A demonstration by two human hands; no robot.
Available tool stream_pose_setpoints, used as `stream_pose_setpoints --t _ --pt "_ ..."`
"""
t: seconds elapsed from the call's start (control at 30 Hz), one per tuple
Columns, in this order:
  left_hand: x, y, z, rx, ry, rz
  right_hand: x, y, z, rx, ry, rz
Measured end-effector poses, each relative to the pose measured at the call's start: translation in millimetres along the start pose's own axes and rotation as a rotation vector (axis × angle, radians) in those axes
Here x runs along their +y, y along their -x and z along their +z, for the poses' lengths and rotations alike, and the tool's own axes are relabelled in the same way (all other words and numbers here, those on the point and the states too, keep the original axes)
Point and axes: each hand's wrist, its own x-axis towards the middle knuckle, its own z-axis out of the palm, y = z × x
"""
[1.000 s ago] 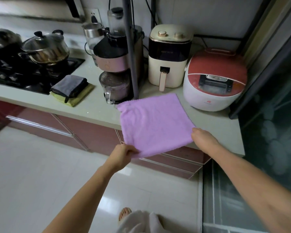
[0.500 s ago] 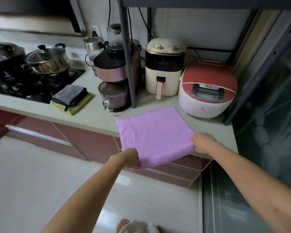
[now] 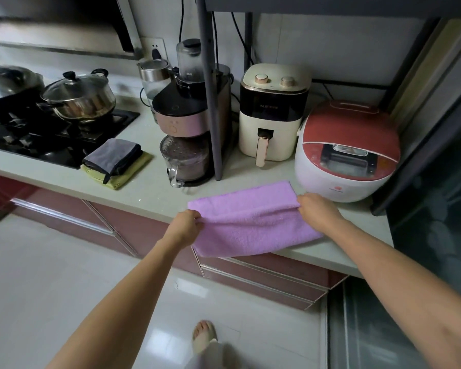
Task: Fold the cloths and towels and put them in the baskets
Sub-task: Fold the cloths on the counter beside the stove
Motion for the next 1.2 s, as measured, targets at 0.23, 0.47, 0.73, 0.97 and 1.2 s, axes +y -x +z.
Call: stream_pose_setpoints --t 0.23,0.47,0.73,0.97,1.2 --pt "-16.3 -68.0 7.4 0.057 0.072 -0.072 -16.8 -63.8 -7.4 0.057 0.035 0.092" --pt "-41.7 -133.8 14.7 -0.069 -0.009 -0.126 -38.7 -125.8 6.2 -0.093 0.118 0.159" --pt "-57.1 -165.9 20.8 -0.265 -0.132 -0.144 -53.0 -165.6 38.6 -0.164 0.188 0.178" --pt "-45.7 -163.4 38.0 0.02 -0.138 0.45 -84.6 -144.2 75.1 0.135 -0.086 -0.071" --pt "-59.0 -160.1 67.6 -0.161 -0.301 0.541 -57.4 -120.5 110.0 -0.029 -0.105 0.044"
